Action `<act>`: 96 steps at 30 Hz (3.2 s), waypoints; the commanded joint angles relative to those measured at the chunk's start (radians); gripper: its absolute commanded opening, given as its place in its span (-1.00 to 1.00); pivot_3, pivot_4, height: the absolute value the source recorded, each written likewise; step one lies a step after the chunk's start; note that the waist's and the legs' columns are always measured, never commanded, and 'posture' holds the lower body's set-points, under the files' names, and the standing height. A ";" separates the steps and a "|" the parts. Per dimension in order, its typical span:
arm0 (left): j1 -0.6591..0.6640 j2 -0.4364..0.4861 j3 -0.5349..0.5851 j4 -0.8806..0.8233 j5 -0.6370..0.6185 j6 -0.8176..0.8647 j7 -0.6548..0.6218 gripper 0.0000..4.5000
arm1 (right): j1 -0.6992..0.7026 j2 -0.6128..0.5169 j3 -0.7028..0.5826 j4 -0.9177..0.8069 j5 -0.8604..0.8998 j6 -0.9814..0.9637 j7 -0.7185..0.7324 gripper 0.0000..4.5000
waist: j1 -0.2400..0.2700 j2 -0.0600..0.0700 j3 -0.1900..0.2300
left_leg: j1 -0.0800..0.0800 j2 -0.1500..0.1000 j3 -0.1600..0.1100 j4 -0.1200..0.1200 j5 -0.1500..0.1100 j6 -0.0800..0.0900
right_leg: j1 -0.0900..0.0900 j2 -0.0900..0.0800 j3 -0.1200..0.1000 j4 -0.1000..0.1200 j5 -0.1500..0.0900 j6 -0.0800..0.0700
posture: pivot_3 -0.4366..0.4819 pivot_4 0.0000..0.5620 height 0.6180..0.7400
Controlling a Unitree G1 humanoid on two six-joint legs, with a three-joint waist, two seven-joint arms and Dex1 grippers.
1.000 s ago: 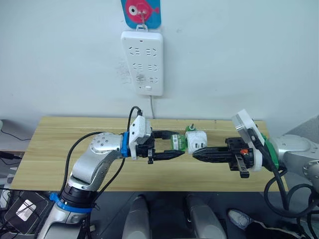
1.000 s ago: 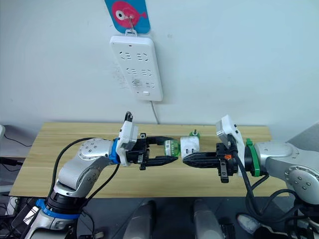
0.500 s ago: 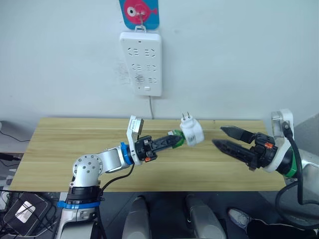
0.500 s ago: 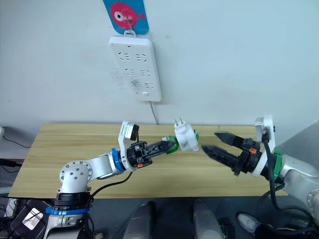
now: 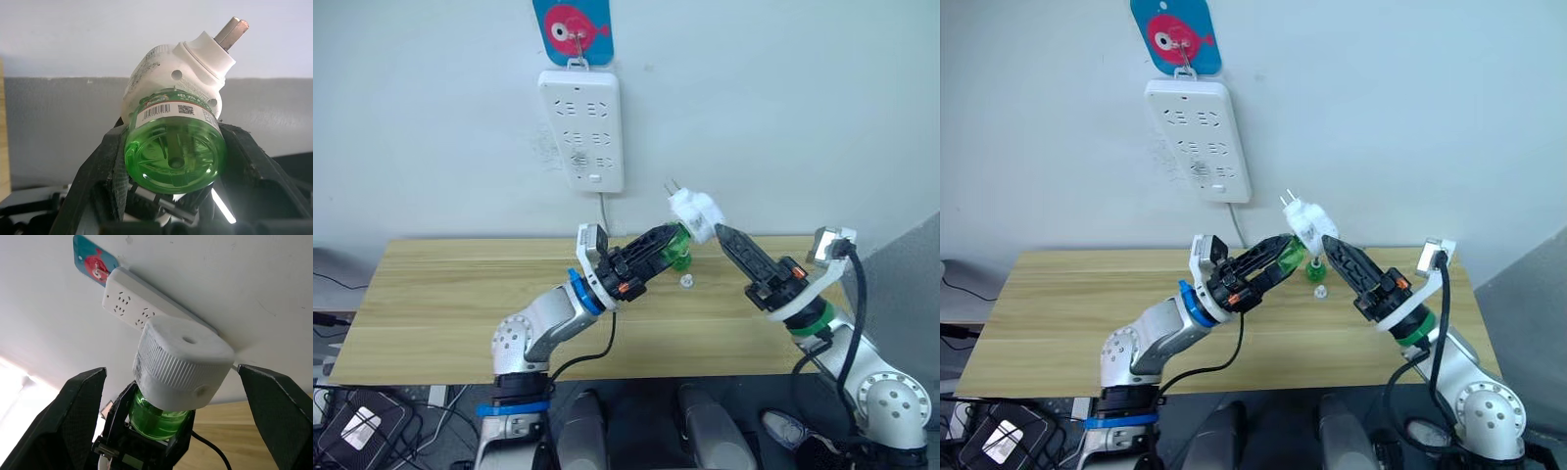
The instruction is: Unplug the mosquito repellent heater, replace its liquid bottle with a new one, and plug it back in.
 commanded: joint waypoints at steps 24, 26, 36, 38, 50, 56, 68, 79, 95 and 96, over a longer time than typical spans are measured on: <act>-0.091 0.109 0.088 0.007 -0.028 0.180 -0.044 0.02 | -0.048 -0.164 -0.042 0.029 -0.082 0.055 0.150 1.00 | 0.000 0.000 -0.002 | 0.000 -0.001 0.000 0.000 0.000 0.000 | 0.000 0.000 0.000 -0.001 0.000 0.000 | -0.34 -0.16 0.92; -0.109 0.238 0.058 0.031 -0.028 0.226 -0.110 0.02 | -0.005 -0.304 -0.083 0.002 -0.106 0.102 0.222 1.00 | 0.000 0.000 -0.001 | 0.000 -0.001 0.000 -0.001 0.000 0.000 | 0.000 0.000 0.000 -0.001 0.000 0.000 | -0.34 -0.15 0.92; -0.165 0.544 -0.082 -0.026 0.403 0.275 -0.702 0.02 | 0.005 -0.758 -0.109 -0.109 -0.341 0.111 0.566 1.00 | -0.001 -0.001 -0.001 | 0.001 -0.001 0.001 -0.003 0.000 0.000 | 0.000 0.000 0.000 -0.004 0.000 0.000 | -0.34 -0.12 0.92; -0.153 0.574 -0.123 -0.077 0.473 0.264 -0.815 0.02 | -0.044 -0.766 -0.073 -0.121 -0.371 0.101 0.587 1.00 | -0.003 -0.001 -0.001 | 0.000 0.000 0.001 -0.003 0.000 0.000 | 0.000 0.000 0.001 -0.005 0.000 0.000 | -0.35 -0.11 0.92; -0.141 0.595 -0.189 -0.133 0.678 0.168 -1.070 0.02 | -0.234 -0.740 0.039 -0.110 -0.339 0.181 0.675 1.00 | 0.001 -0.001 -0.001 | -0.001 0.000 0.001 -0.003 0.000 0.000 | 0.000 0.000 0.000 -0.007 0.000 0.000 | -0.32 -0.10 0.92; -0.143 0.593 -0.199 -0.150 0.707 0.168 -1.118 0.02 | -0.291 -0.692 0.091 -0.090 -0.350 0.212 0.647 1.00 | 0.000 -0.001 -0.001 | -0.001 0.000 0.001 -0.003 0.000 0.000 | 0.000 0.000 0.000 -0.007 0.000 0.000 | -0.33 -0.11 0.92; -0.155 0.565 -0.197 -0.160 0.716 0.171 -1.121 0.02 | -0.340 -0.619 0.141 -0.077 -0.349 0.240 0.663 0.77 | 0.000 -0.001 -0.001 | -0.001 0.000 0.001 -0.003 0.000 0.000 | 0.000 0.000 0.000 -0.007 0.000 0.000 | -0.32 -0.12 0.92; -0.149 0.548 -0.215 -0.180 0.829 0.055 -1.115 0.35 | -0.340 -0.611 0.132 -0.065 -0.345 0.255 0.679 0.32 | 0.000 -0.001 -0.001 | -0.001 0.000 0.001 -0.003 0.000 0.000 | 0.000 0.000 0.000 -0.007 0.000 0.000 | -0.31 -0.12 0.92; -0.177 0.648 -0.486 -0.293 1.485 -0.630 -1.290 0.87 | -0.367 -0.706 0.225 -0.037 -0.554 0.248 0.769 0.32 | 0.002 -0.001 -0.001 | -0.001 0.000 0.001 -0.003 0.000 0.001 | 0.000 0.000 0.000 -0.008 0.000 0.000 | -0.28 -0.12 0.92; -0.174 0.645 -0.499 -0.294 1.495 -0.637 -1.295 0.87 | -0.369 -0.704 0.228 -0.037 -0.559 0.248 0.771 0.32 | 0.002 -0.001 -0.001 | -0.001 0.000 0.001 -0.003 0.000 0.001 | 0.000 0.000 0.000 -0.008 0.000 0.000 | -0.28 -0.12 0.92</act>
